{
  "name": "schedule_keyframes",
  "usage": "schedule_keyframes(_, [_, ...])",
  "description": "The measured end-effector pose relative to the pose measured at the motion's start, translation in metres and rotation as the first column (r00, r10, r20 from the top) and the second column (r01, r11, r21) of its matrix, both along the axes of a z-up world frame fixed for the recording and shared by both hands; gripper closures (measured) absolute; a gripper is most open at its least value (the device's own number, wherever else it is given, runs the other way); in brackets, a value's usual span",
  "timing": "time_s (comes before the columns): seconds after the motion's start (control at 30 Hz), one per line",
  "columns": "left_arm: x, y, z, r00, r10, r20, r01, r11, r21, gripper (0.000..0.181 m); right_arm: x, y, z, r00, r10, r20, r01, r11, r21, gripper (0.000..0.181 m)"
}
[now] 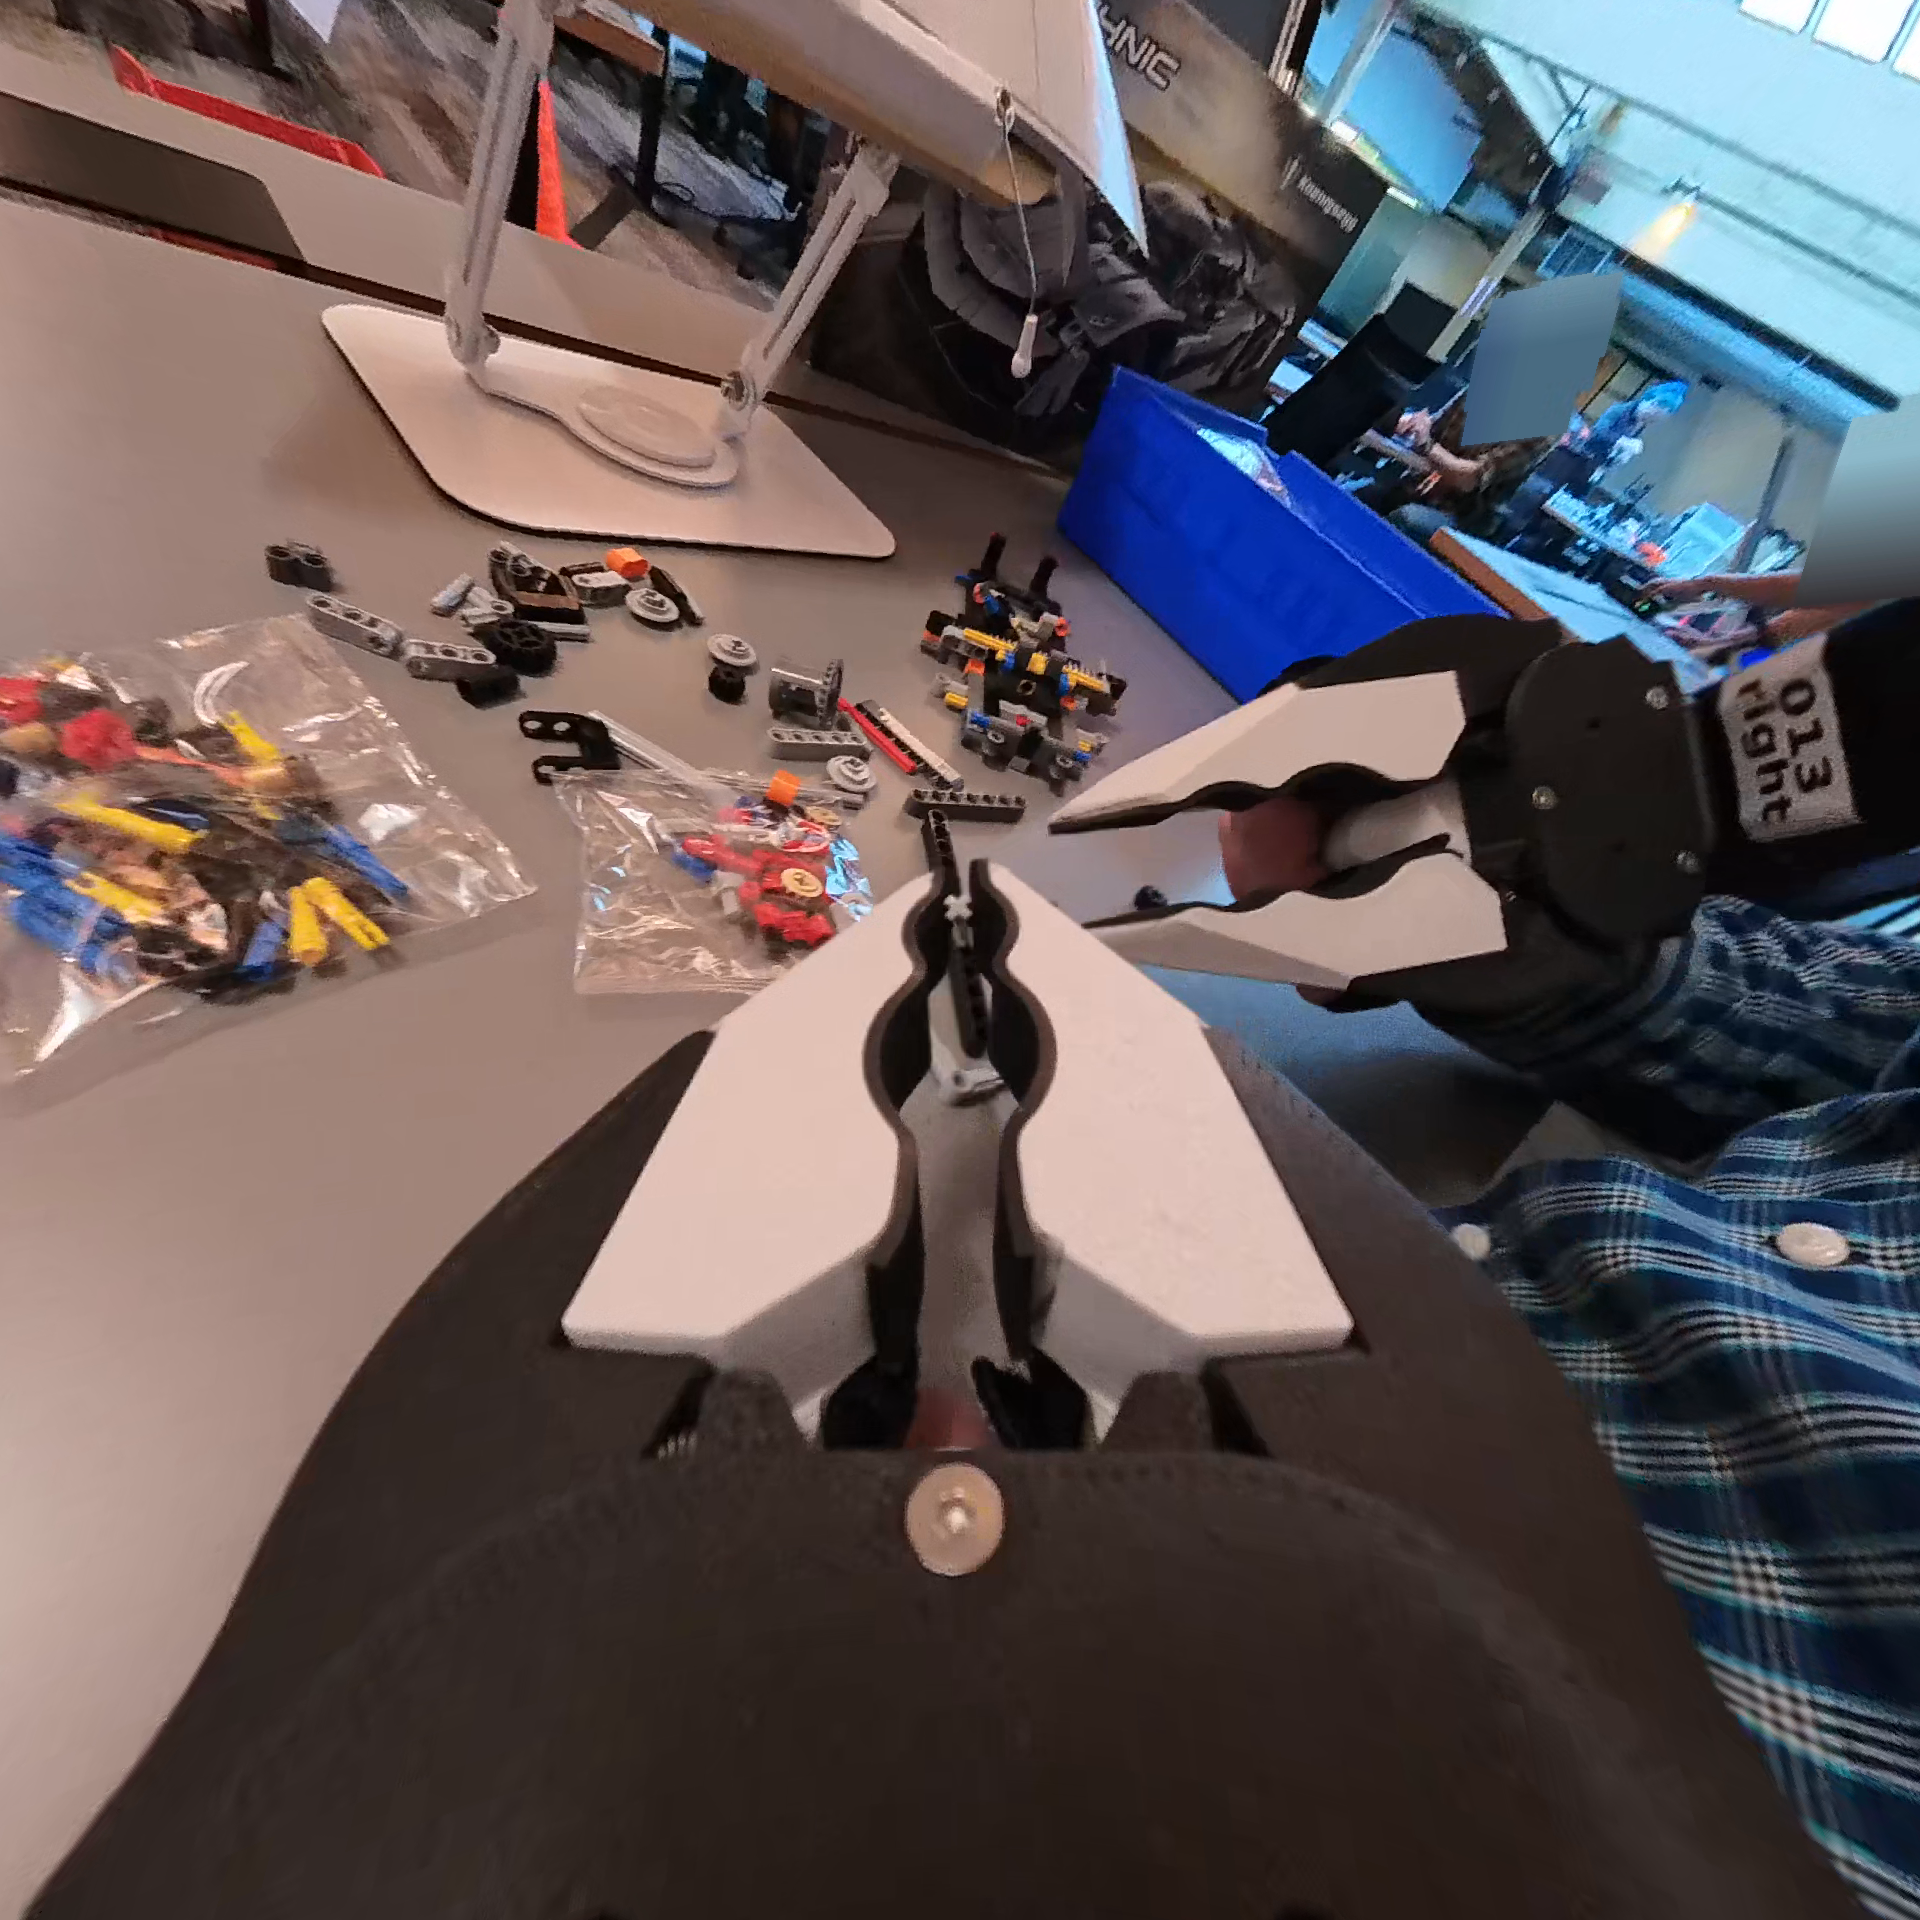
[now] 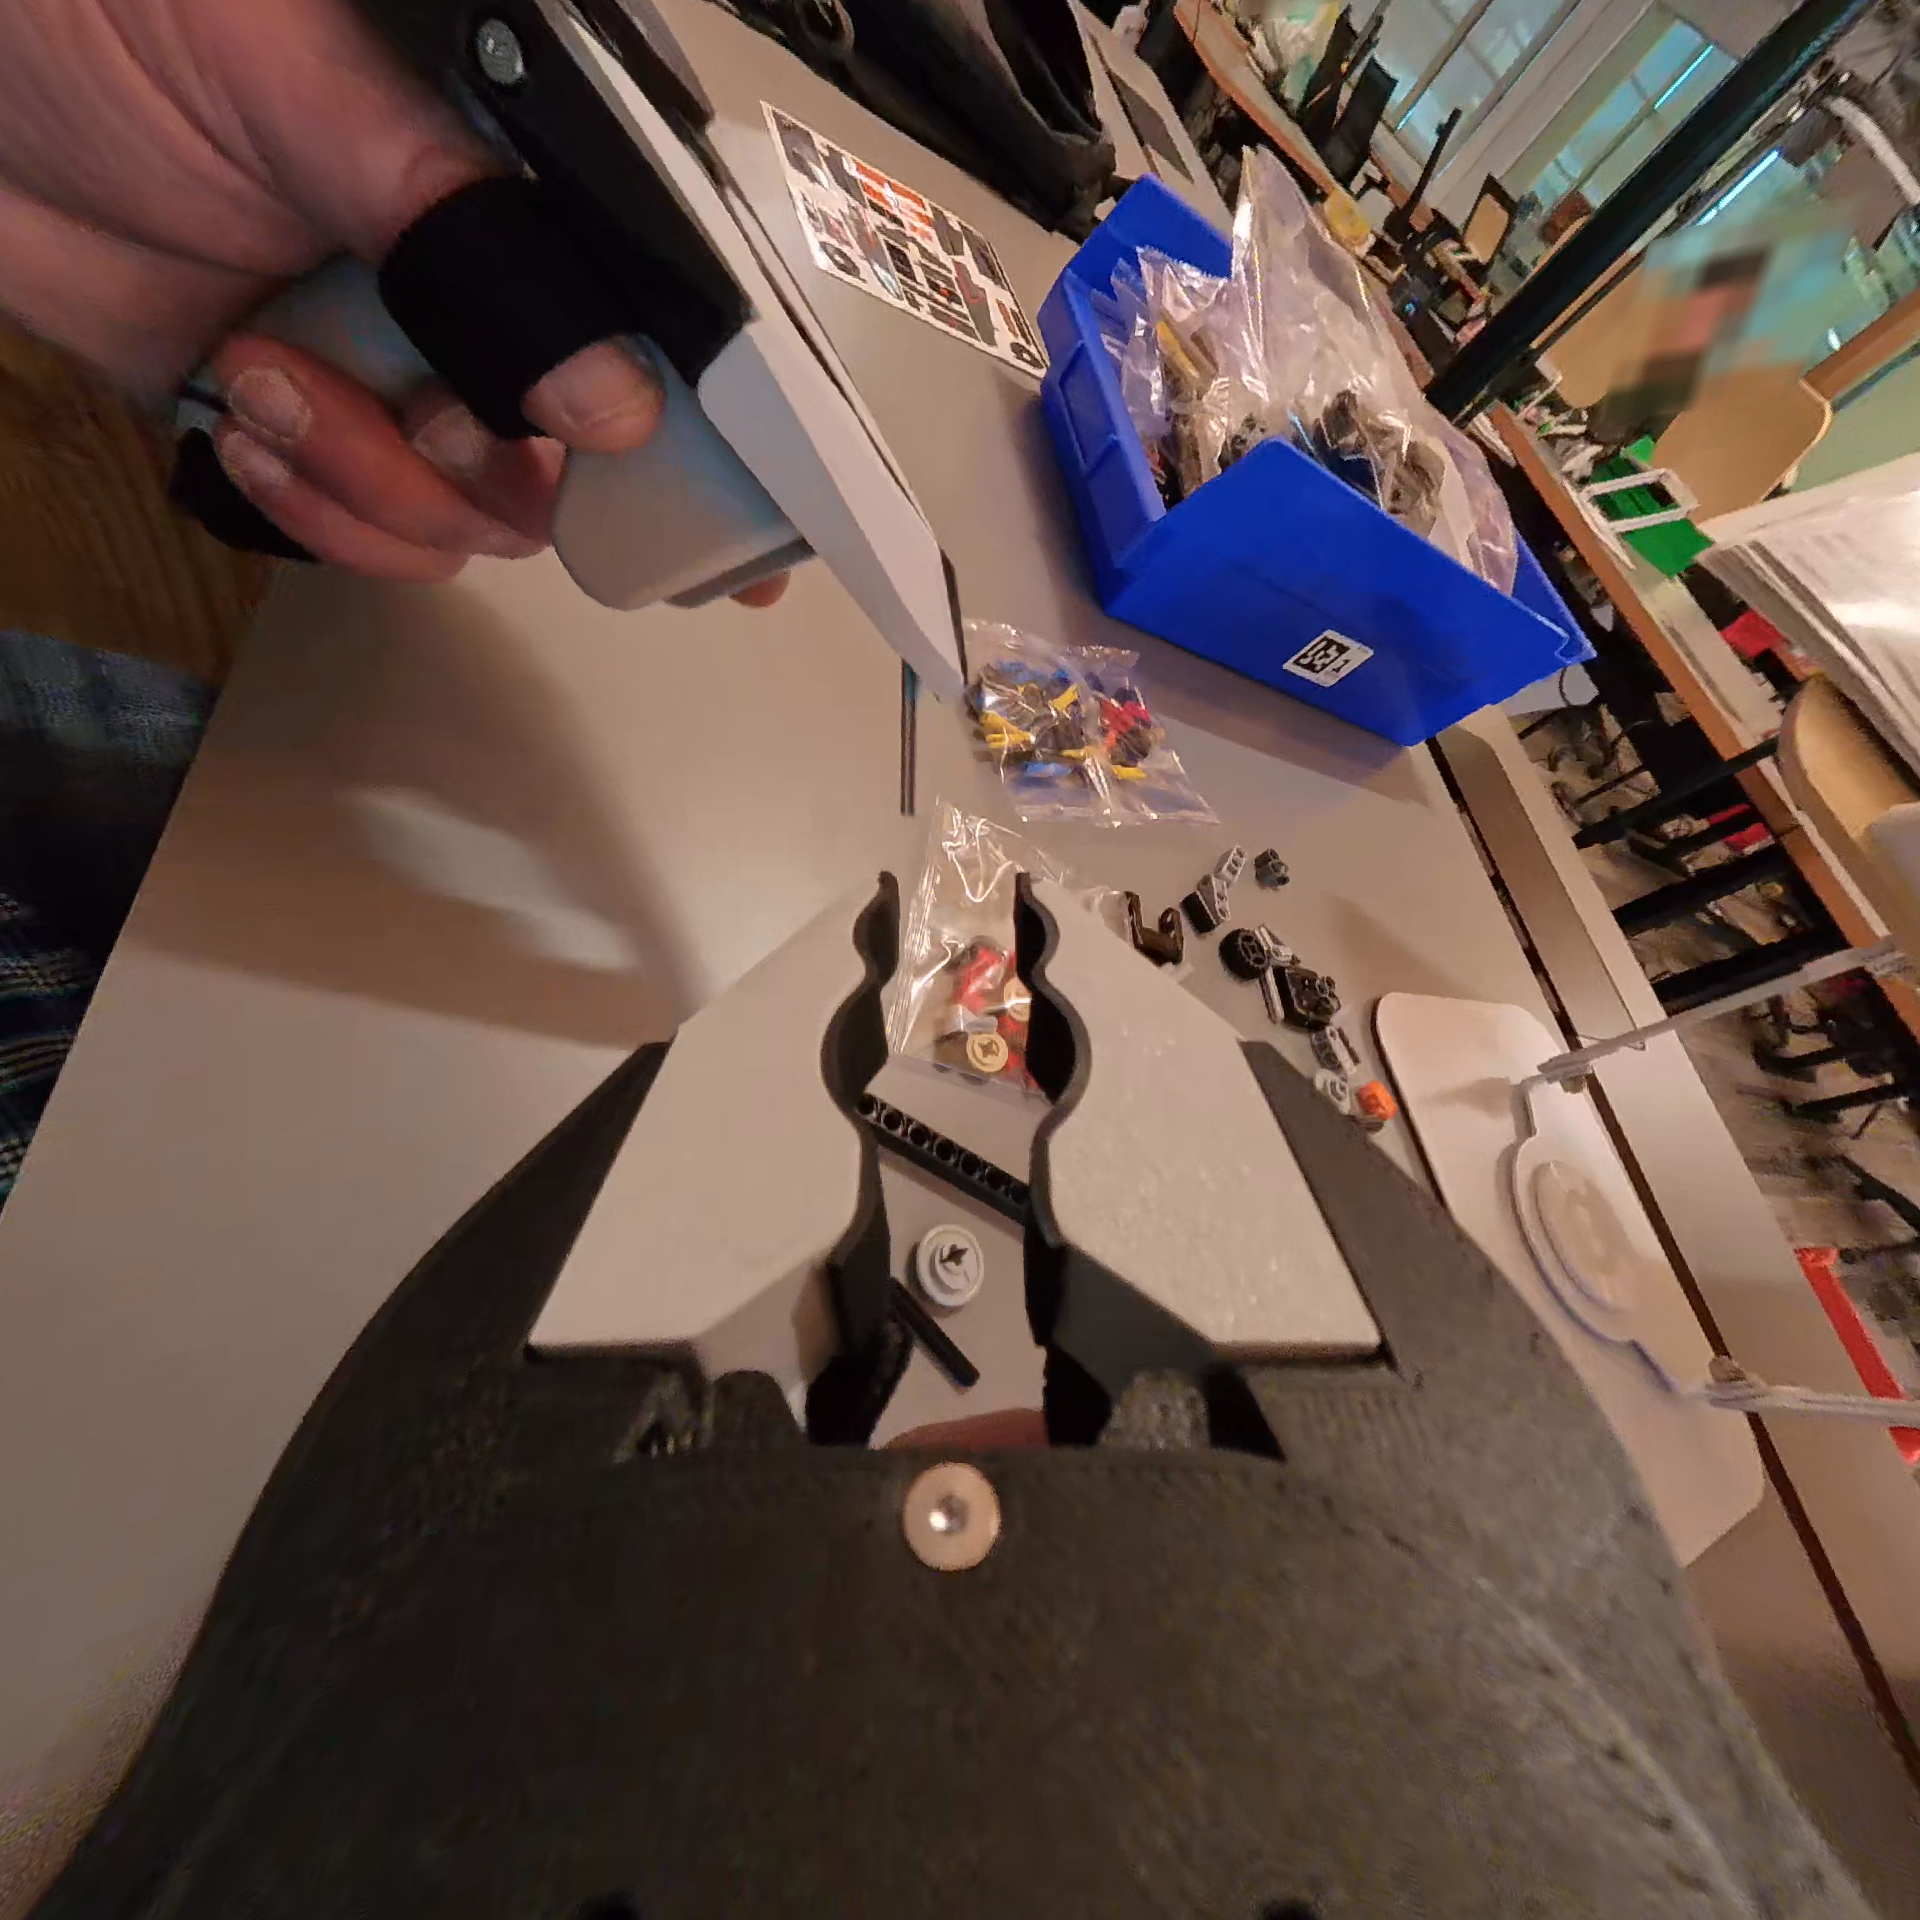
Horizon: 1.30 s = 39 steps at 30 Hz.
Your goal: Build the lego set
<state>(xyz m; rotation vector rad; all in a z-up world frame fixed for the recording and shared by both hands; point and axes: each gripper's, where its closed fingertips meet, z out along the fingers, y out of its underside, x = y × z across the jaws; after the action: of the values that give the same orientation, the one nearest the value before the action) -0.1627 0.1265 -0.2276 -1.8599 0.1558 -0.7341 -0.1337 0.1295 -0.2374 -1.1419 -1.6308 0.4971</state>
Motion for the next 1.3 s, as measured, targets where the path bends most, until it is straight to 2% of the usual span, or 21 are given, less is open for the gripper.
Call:
schedule_keyframes(0.17, [-0.005, -0.001, -0.004, 0.998, -0.001, -0.069, 0.001, 1.0, -0.007, 0.18, 0.01, 0.011, 0.001, 1.0, -0.022, 0.017, 0.023, 0.999, -0.03, 0.163])
schedule_keyframes(0.27, [-0.004, -0.004, -0.01, 0.978, -0.034, -0.204, 0.032, 0.999, -0.011, 0.18, 0.019, 0.018, -0.002, 0.998, -0.04, 0.041, 0.042, 0.998, -0.047, 0.164])
schedule_keyframes(0.37, [0.0, -0.007, -0.018, 0.94, -0.087, -0.331, 0.082, 0.996, -0.029, 0.181, 0.025, 0.021, -0.011, 0.997, -0.039, 0.07, 0.044, 0.996, -0.072, 0.163])
schedule_keyframes(0.5, [0.004, -0.008, -0.03, 0.856, -0.159, -0.491, 0.144, 0.987, -0.069, 0.181, 0.029, 0.02, -0.019, 0.995, -0.028, 0.094, 0.036, 0.996, -0.083, 0.165])
schedule_keyframes(0.7, [0.023, -0.006, -0.034, 0.822, -0.236, -0.518, 0.217, 0.971, -0.099, 0.18, 0.033, 0.021, -0.025, 0.993, -0.015, 0.115, 0.027, 0.995, -0.1, 0.165])
schedule_keyframes(0.8, [0.031, -0.006, -0.037, 0.825, -0.255, -0.504, 0.234, 0.966, -0.107, 0.18, 0.035, 0.02, -0.026, 0.993, -0.011, 0.117, 0.023, 0.994, -0.106, 0.166])
schedule_keyframes(0.9, [0.034, -0.006, -0.042, 0.802, -0.271, -0.533, 0.244, 0.962, -0.122, 0.18, 0.035, 0.02, -0.028, 0.993, -0.006, 0.12, 0.019, 0.994, -0.109, 0.167])
schedule_keyframes(1.3, [0.039, -0.005, -0.054, 0.771, -0.31, -0.557, 0.26, 0.951, -0.169, 0.18, 0.037, 0.019, -0.027, 0.993, -0.003, 0.118, 0.016, 0.994, -0.112, 0.168])
